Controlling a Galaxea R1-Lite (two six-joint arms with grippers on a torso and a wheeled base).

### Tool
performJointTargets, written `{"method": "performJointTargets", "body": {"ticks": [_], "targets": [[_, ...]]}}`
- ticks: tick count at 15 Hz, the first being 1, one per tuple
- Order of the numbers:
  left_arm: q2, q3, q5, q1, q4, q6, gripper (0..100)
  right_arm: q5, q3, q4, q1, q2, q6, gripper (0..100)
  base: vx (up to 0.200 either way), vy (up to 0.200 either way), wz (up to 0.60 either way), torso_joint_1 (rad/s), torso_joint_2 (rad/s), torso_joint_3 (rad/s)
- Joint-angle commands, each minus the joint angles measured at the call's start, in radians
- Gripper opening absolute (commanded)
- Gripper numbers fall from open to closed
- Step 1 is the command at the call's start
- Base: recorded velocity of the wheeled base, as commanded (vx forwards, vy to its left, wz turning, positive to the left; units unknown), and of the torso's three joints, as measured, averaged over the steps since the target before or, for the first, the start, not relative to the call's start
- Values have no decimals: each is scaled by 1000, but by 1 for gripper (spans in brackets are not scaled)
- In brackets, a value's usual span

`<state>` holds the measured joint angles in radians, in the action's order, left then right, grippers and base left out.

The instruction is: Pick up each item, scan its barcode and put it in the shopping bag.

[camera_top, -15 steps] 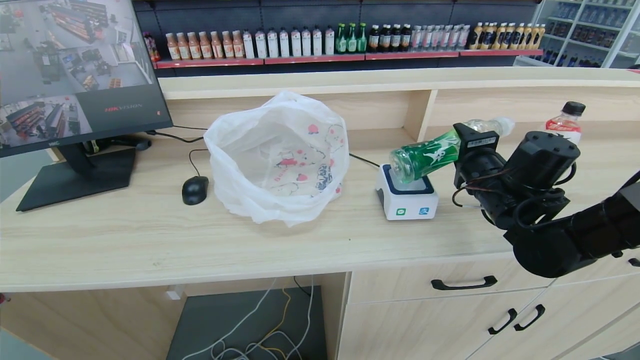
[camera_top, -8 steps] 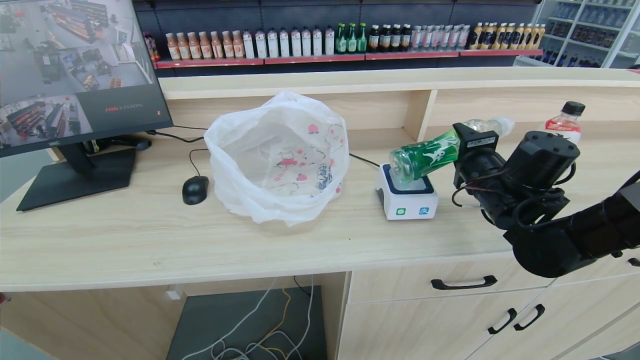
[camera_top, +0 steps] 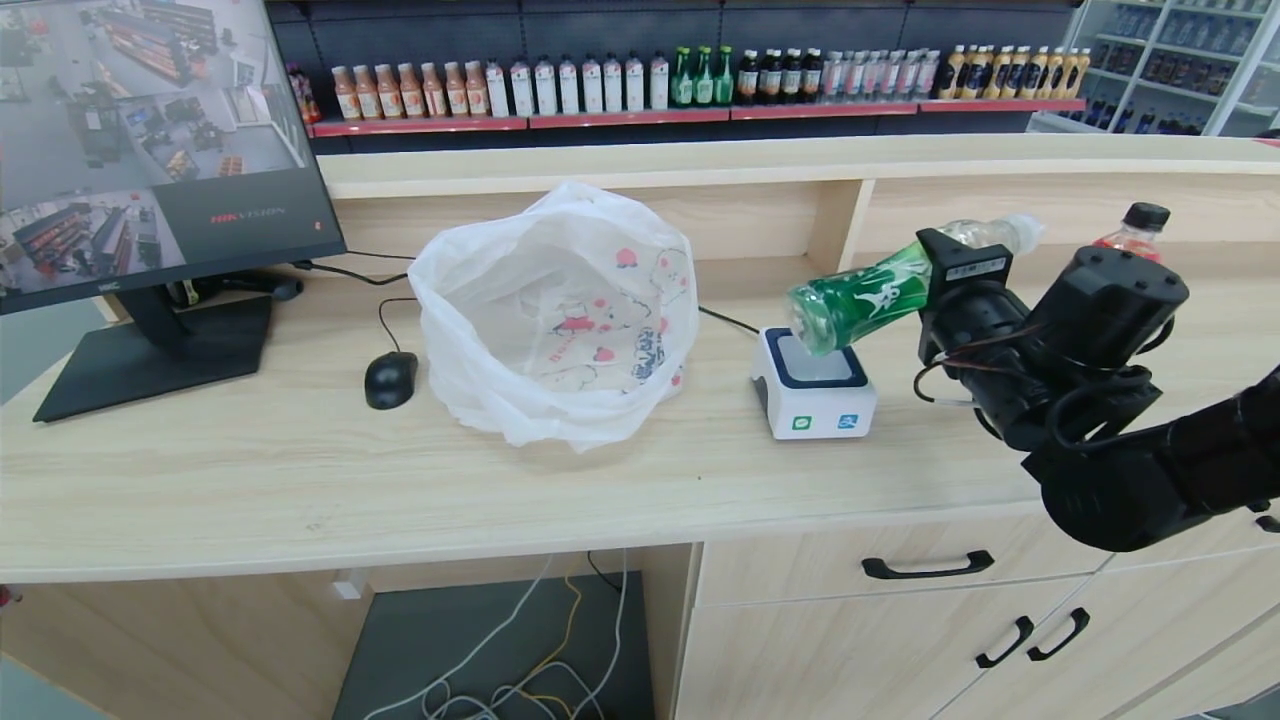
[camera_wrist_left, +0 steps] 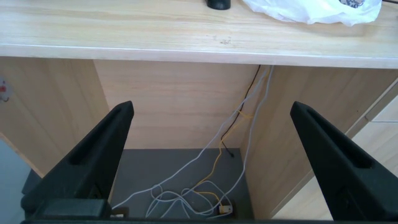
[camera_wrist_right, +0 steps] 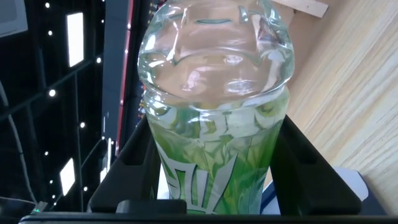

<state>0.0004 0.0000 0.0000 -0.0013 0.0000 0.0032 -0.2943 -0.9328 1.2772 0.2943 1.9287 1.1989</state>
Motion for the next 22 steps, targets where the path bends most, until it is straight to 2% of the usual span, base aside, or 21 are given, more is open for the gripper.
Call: {"method": "performJointTargets", "body": {"ticks": [1, 4, 7, 8, 9, 11, 12, 13, 15, 18, 22], "targets": [[0, 0, 0, 1, 0, 0, 100, 0, -1, 1, 3, -34, -38, 0, 0, 0, 0, 0, 0, 0], [0, 0, 0, 1, 0, 0, 100, -2, 3, -1, 34, -85, -142, 0, 0, 0, 0, 0, 0, 0], [0, 0, 0, 0, 0, 0, 100, -3, 6, 1, 115, -165, -364, 0, 0, 0, 0, 0, 0, 0], [0, 0, 0, 0, 0, 0, 100, -5, 12, 1, 132, -180, -398, 0, 0, 0, 0, 0, 0, 0], [0, 0, 0, 0, 0, 0, 100, -13, 57, 4, 194, -229, -530, 0, 0, 0, 0, 0, 0, 0], [0, 0, 0, 1, 0, 0, 100, -13, 78, 27, 255, -257, -742, 0, 0, 0, 0, 0, 0, 0], [0, 0, 0, 0, 0, 1, 100, -13, 83, 53, 264, -257, -812, 0, 0, 0, 0, 0, 0, 0], [0, 0, 0, 0, 0, 3, 100, -5, 91, 119, 279, -254, -992, 0, 0, 0, 0, 0, 0, 0], [0, 0, 0, 0, 0, 1, 100, -2, 130, 174, 292, -251, -1142, 0, 0, 0, 0, 0, 0, 0], [0, 0, 0, 0, 0, 1, 100, -2, 247, 254, 310, -251, -1251, 0, 0, 0, 0, 0, 0, 0], [0, 0, 0, 1, 0, -2, 100, -2, 224, 294, 309, -206, -1276, 0, 0, 0, 0, 0, 0, 0]]}}
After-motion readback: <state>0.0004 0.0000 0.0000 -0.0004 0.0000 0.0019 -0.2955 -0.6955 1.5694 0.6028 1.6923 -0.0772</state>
